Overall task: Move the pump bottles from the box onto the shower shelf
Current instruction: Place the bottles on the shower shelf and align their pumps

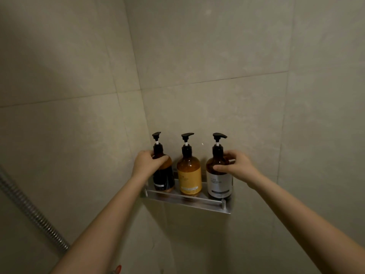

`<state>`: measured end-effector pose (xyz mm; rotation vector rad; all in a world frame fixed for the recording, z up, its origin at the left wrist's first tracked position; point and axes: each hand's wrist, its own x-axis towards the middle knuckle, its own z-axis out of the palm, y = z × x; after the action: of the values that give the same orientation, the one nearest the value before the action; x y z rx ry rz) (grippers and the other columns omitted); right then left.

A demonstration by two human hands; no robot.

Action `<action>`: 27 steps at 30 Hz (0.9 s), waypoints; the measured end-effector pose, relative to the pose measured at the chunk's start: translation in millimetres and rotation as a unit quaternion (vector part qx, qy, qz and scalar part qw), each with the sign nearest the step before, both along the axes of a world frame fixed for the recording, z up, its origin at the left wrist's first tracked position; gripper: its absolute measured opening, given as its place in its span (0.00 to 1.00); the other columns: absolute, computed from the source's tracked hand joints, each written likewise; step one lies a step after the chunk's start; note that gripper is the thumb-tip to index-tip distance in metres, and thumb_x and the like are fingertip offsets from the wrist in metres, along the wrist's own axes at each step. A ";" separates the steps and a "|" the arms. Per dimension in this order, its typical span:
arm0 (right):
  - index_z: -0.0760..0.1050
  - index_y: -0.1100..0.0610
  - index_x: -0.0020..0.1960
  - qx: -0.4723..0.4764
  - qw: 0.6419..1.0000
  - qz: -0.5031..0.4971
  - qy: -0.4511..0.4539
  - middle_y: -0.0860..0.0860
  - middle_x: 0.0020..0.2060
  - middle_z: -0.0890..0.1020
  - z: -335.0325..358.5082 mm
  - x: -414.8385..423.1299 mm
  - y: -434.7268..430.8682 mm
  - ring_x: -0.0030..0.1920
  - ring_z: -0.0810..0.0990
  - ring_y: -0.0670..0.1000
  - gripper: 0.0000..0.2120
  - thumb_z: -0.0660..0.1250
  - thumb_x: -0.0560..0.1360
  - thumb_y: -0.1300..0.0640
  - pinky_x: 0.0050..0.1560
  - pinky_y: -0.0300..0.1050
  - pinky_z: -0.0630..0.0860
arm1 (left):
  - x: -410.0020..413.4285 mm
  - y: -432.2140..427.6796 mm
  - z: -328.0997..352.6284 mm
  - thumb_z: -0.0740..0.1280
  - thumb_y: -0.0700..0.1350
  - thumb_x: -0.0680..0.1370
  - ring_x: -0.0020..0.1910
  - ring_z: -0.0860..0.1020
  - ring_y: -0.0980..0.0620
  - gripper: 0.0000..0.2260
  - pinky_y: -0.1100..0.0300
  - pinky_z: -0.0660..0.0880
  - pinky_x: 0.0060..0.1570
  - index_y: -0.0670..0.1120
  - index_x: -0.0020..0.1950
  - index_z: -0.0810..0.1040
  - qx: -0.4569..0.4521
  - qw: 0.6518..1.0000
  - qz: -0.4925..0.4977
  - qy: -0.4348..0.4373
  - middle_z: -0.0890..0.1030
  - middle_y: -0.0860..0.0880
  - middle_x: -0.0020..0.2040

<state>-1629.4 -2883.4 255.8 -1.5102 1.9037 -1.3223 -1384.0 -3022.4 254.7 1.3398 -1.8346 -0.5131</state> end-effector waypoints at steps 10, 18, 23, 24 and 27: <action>0.72 0.58 0.63 -0.002 1.000 -0.016 -0.002 0.55 0.59 0.78 1.0 2.6 0.9 0.57 0.76 0.55 0.29 0.77 0.65 0.54 0.54 0.49 0.74 | 9.4 -1.6 7.7 0.77 0.58 0.59 0.34 0.74 0.61 0.18 0.62 0.71 0.30 0.56 0.34 0.70 -0.009 0.999 0.033 -0.032 0.75 0.60 0.34; 0.72 0.58 0.63 0.001 1.000 -0.014 -0.003 0.55 0.59 0.78 0.6 0.2 0.6 0.57 0.77 0.55 0.30 0.77 0.64 0.54 0.55 0.50 0.75 | 5.0 -11.5 13.2 0.75 0.49 0.63 0.43 0.77 0.50 0.22 0.57 0.77 0.39 0.45 0.55 0.77 0.049 0.998 0.020 -0.041 0.79 0.50 0.44; 0.72 0.58 0.63 -0.001 1.000 -0.018 0.001 0.55 0.59 0.78 -1.5 -0.1 -0.2 0.54 0.77 0.53 0.30 0.77 0.64 0.54 0.52 0.47 0.75 | 7.5 -11.7 10.0 0.78 0.54 0.61 0.43 0.78 0.50 0.21 0.53 0.78 0.43 0.48 0.47 0.77 0.033 0.998 0.027 -0.049 0.79 0.51 0.43; 0.72 0.58 0.63 -0.003 1.000 -0.018 0.005 0.55 0.59 0.78 -1.8 0.2 -0.1 0.53 0.76 0.52 0.30 0.77 0.64 0.53 0.51 0.46 0.74 | 7.4 -10.6 8.8 0.78 0.54 0.61 0.41 0.77 0.51 0.20 0.56 0.77 0.39 0.49 0.46 0.76 0.028 0.998 0.024 -0.042 0.78 0.53 0.41; 0.71 0.58 0.64 -0.004 1.000 -0.020 0.008 0.55 0.59 0.77 -1.4 0.4 0.0 0.54 0.76 0.53 0.31 0.77 0.64 0.53 0.52 0.47 0.74 | 7.0 -7.2 8.0 0.78 0.55 0.60 0.41 0.77 0.53 0.19 0.63 0.69 0.30 0.51 0.45 0.76 0.026 0.999 0.010 -0.024 0.75 0.58 0.37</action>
<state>-1629.0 -2883.4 254.4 -1.4983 1.9514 -1.3412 -1377.0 -3029.6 262.8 1.4166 -1.8564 -0.5257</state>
